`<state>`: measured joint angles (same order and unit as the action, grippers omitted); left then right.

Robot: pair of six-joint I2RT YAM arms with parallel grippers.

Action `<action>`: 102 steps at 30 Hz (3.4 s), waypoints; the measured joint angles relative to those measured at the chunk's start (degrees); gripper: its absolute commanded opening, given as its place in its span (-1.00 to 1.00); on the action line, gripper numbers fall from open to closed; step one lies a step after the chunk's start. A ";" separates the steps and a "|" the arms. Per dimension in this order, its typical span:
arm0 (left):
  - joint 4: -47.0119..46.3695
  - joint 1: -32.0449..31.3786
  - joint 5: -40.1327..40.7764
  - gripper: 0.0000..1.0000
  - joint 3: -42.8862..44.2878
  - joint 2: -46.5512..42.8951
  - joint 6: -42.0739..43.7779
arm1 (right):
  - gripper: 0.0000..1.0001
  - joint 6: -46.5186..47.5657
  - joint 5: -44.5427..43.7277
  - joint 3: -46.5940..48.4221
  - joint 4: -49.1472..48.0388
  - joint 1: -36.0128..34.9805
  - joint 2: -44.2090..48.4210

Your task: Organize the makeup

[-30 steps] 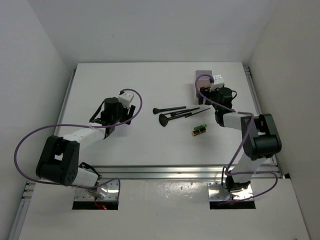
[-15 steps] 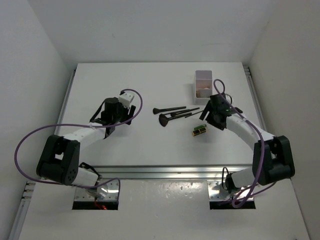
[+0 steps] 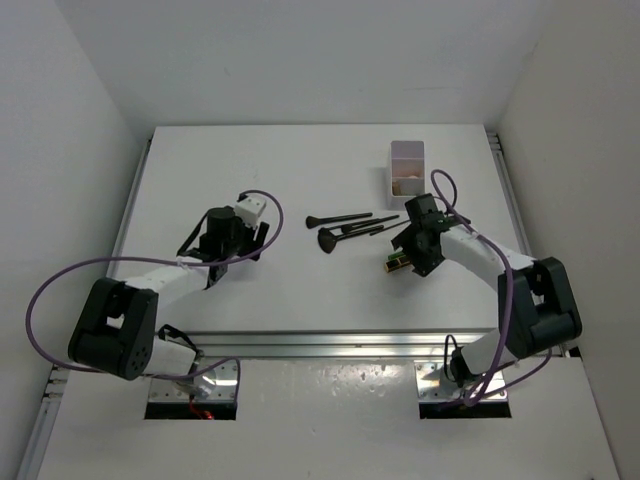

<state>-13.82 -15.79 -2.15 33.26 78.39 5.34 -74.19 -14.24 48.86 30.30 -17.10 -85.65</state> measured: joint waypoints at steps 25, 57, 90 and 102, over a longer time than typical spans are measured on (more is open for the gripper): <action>-2.19 0.00 0.68 0.47 -1.75 -2.12 0.02 | -0.71 -6.97 3.74 -6.95 -2.67 0.83 -4.11; -0.94 0.44 0.66 0.47 -1.92 -2.12 0.63 | -1.00 68.65 25.70 5.33 -73.20 13.44 -20.33; 2.29 0.87 1.05 0.47 3.43 1.51 1.73 | -0.63 69.70 25.59 -1.44 -82.07 14.51 -24.00; 2.64 0.87 0.59 0.47 3.45 2.32 1.73 | 0.30 70.16 23.32 -4.09 -83.47 14.51 -22.91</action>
<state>-11.18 -14.92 -1.56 36.71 80.71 7.07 -4.03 9.08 44.77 -53.17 -2.59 -108.55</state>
